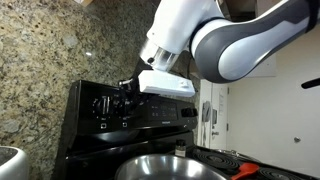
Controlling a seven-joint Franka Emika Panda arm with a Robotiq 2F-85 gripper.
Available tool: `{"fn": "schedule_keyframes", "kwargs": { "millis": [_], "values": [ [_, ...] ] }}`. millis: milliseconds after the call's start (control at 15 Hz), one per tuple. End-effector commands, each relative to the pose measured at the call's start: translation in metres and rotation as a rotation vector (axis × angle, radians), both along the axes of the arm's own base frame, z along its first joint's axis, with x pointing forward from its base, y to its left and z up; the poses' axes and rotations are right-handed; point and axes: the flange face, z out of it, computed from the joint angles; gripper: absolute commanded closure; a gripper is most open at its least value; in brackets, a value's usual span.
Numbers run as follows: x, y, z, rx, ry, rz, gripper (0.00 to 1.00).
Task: Turn the second knob from the left
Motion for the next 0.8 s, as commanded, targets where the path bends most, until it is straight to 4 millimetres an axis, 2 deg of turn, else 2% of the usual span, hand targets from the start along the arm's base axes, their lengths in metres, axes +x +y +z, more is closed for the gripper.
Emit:
{"fn": "schedule_keyframes", "kwargs": {
  "millis": [0, 400, 733],
  "values": [
    [0.0222, 0.0023, 0.0045, -0.011, -0.015, 0.028, 0.93],
    [0.0298, 0.0065, 0.0054, -0.031, 0.015, 0.031, 0.94],
    [0.0305, 0.0026, 0.0103, 0.030, 0.009, 0.018, 0.94]
  ]
}}
